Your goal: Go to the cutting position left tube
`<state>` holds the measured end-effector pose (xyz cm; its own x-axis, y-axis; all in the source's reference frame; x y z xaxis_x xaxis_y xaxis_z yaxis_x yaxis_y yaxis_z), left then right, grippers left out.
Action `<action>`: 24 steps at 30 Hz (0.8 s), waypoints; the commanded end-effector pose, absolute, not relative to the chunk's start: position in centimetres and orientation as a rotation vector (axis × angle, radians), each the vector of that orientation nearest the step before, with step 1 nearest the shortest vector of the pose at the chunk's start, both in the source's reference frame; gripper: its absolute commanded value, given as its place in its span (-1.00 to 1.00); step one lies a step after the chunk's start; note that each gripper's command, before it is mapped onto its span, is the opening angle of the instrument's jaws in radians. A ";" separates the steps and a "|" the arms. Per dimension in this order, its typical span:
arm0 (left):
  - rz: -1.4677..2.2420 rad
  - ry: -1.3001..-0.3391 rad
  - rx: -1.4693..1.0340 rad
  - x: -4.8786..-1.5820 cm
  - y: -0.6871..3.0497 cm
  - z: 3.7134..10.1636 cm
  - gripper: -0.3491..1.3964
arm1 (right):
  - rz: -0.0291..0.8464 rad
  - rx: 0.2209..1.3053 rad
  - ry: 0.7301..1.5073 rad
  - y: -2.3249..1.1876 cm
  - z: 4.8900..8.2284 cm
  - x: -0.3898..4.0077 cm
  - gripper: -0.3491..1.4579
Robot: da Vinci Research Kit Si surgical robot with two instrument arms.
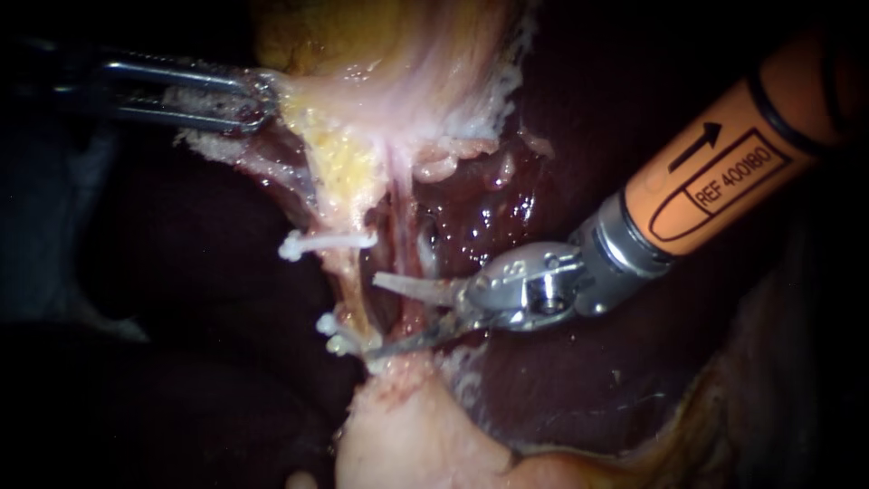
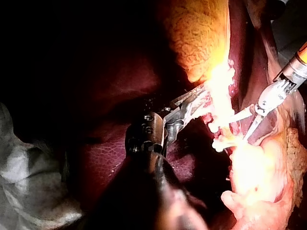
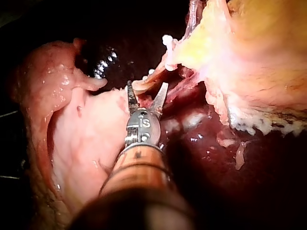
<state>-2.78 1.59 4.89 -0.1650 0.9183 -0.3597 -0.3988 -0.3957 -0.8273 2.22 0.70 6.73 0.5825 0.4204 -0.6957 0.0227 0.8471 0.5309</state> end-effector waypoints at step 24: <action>1.731 -0.711 -1.097 -2.80 1.60 4.90 -1.00 | 0.248 0.668 1.064 0.71 6.83 2.75 0.91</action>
